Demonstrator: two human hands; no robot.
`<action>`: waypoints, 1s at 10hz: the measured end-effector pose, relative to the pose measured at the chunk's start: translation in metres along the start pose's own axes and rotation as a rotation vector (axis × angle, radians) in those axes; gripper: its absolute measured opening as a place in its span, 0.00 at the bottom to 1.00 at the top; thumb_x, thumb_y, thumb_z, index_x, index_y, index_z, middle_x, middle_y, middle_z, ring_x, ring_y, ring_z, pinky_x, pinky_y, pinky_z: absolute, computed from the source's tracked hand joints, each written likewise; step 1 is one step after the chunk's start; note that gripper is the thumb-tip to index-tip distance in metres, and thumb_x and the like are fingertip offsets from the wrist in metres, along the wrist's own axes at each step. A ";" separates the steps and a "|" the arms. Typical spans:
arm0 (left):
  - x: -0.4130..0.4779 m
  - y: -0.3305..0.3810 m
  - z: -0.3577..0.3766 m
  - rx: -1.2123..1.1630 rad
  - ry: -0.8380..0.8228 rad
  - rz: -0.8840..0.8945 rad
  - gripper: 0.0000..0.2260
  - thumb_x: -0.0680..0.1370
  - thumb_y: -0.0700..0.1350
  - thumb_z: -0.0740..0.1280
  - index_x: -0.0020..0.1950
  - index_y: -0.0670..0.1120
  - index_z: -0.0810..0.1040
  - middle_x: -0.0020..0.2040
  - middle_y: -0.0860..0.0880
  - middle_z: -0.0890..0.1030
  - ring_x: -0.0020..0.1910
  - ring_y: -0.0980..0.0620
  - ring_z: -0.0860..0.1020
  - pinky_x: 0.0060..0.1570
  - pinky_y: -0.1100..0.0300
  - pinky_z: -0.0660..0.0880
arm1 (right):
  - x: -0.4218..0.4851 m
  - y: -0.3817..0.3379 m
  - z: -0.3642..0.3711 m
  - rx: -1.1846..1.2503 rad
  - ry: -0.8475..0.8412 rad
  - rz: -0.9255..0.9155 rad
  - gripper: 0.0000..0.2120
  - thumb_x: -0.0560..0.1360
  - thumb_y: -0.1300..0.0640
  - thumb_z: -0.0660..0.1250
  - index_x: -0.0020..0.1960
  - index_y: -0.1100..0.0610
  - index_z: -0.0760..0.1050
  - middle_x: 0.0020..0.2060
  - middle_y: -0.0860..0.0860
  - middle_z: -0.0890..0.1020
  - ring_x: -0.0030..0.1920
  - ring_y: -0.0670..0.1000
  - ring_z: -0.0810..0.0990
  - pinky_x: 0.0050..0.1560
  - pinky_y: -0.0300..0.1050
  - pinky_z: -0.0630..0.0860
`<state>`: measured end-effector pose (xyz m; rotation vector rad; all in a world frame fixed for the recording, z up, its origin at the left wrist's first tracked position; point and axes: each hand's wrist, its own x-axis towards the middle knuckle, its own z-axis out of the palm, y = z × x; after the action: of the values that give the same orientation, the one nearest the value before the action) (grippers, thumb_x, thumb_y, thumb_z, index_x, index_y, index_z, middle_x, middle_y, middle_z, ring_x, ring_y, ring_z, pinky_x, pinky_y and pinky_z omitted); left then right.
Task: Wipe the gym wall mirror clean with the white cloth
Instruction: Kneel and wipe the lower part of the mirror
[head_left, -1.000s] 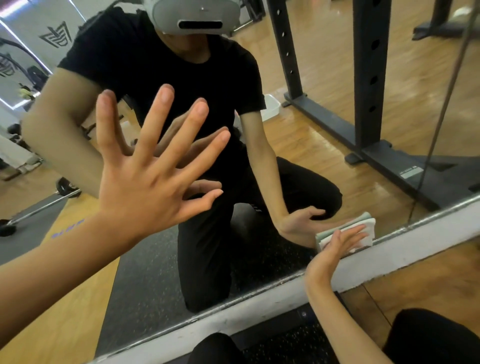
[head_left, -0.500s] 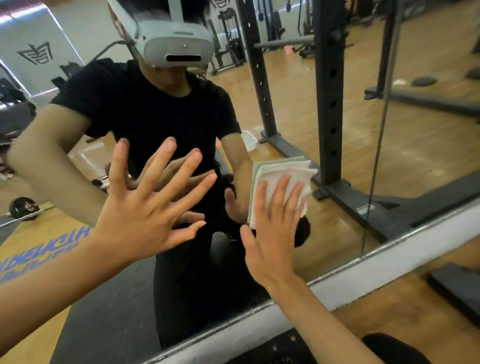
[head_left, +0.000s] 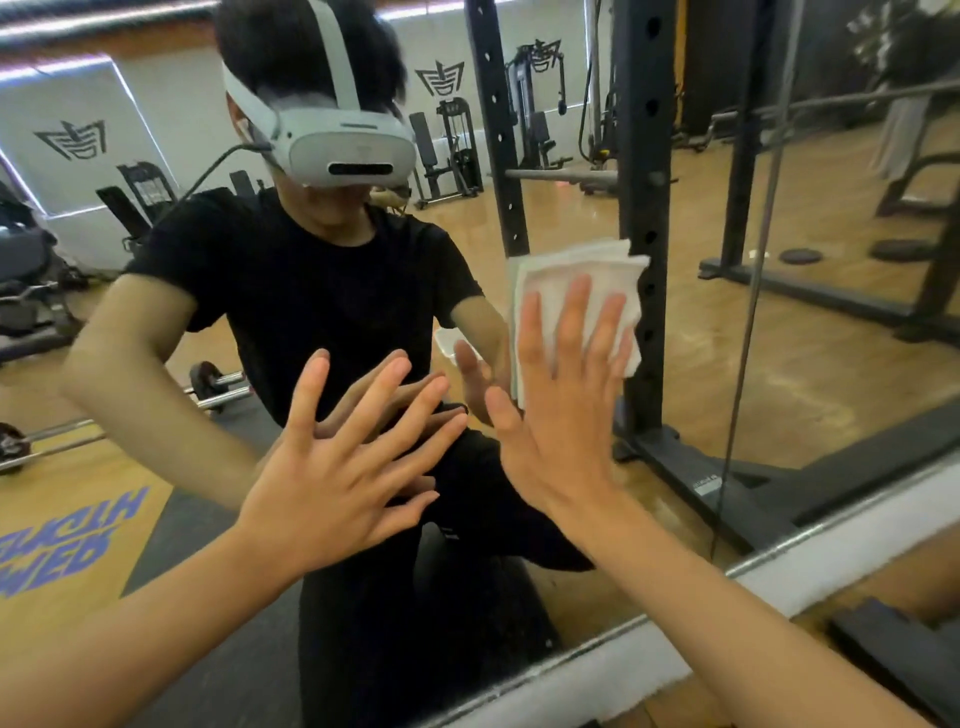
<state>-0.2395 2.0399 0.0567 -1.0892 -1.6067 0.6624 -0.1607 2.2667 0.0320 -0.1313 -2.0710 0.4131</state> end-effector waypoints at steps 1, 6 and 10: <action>-0.001 0.003 -0.006 0.010 -0.005 0.026 0.32 0.86 0.65 0.53 0.86 0.50 0.58 0.86 0.42 0.57 0.84 0.36 0.55 0.78 0.25 0.41 | 0.039 -0.023 -0.008 -0.038 0.085 -0.120 0.35 0.84 0.35 0.42 0.85 0.51 0.44 0.84 0.58 0.42 0.84 0.67 0.41 0.80 0.72 0.41; 0.001 0.002 0.010 -0.310 0.116 0.034 0.29 0.85 0.59 0.57 0.85 0.54 0.58 0.85 0.44 0.56 0.83 0.39 0.58 0.81 0.34 0.37 | -0.063 0.085 0.030 -0.063 -0.013 -0.033 0.33 0.86 0.38 0.43 0.86 0.49 0.41 0.85 0.59 0.44 0.83 0.68 0.43 0.80 0.73 0.44; 0.011 0.010 -0.008 -0.158 0.008 -0.099 0.32 0.80 0.59 0.60 0.83 0.53 0.60 0.84 0.42 0.54 0.81 0.35 0.58 0.80 0.35 0.33 | -0.013 0.076 0.019 -0.105 0.161 -0.152 0.33 0.85 0.43 0.52 0.86 0.51 0.46 0.85 0.60 0.47 0.84 0.67 0.46 0.80 0.73 0.46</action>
<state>-0.2288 2.0534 0.0557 -1.1161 -1.7176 0.4710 -0.1764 2.3298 -0.0134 -0.0666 -1.9286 0.1938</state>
